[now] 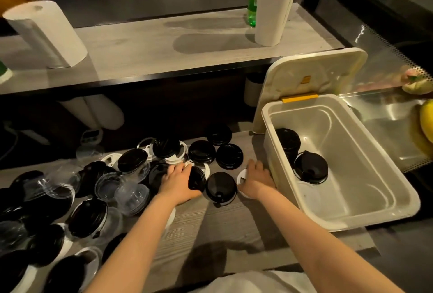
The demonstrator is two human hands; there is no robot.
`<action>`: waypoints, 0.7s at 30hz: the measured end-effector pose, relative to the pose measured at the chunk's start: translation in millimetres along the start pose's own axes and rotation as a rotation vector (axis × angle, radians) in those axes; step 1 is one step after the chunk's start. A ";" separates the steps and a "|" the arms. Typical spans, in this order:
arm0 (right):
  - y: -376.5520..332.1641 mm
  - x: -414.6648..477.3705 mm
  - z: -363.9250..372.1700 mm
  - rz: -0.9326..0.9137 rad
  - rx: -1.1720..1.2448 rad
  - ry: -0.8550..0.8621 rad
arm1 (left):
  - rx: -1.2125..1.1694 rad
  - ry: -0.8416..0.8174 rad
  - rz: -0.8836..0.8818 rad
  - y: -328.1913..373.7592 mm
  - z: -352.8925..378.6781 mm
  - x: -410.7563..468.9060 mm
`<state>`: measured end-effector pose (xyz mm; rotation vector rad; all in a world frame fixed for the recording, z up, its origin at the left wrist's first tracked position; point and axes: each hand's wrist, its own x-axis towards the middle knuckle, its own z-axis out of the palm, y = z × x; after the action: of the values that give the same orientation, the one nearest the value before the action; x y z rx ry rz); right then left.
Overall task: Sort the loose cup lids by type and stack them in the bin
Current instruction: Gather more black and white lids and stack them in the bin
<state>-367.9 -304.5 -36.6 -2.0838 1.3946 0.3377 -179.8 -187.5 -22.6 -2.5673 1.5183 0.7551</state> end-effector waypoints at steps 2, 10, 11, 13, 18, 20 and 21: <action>14.1 3.9 11.9 0.016 0.039 -0.047 | 0.018 -0.019 0.010 -1.8 4.6 1.4; 13.9 3.9 15.3 0.022 0.301 0.173 | 0.022 0.110 0.047 -6.5 2.5 1.0; 9.1 1.7 12.7 0.031 0.374 0.214 | -0.004 0.130 0.050 -6.9 -1.4 -0.9; -3.2 -4.7 5.3 0.007 0.419 0.293 | -0.085 0.164 0.049 -4.7 -12.2 -5.5; -33.4 -37.2 -37.5 -0.238 0.637 0.416 | -0.300 0.333 0.054 17.1 -47.1 -19.2; -37.1 -55.0 -61.4 -0.326 0.672 0.409 | -0.340 0.407 0.083 32.9 -61.5 -23.7; -35.4 -63.4 -72.2 -0.365 0.677 0.422 | -0.359 0.435 0.097 42.0 -67.9 -25.9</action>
<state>-370.7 -291.4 64.9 -1.8120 1.0909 -0.6705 -199.5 -208.2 56.3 -3.1030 1.7721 0.5407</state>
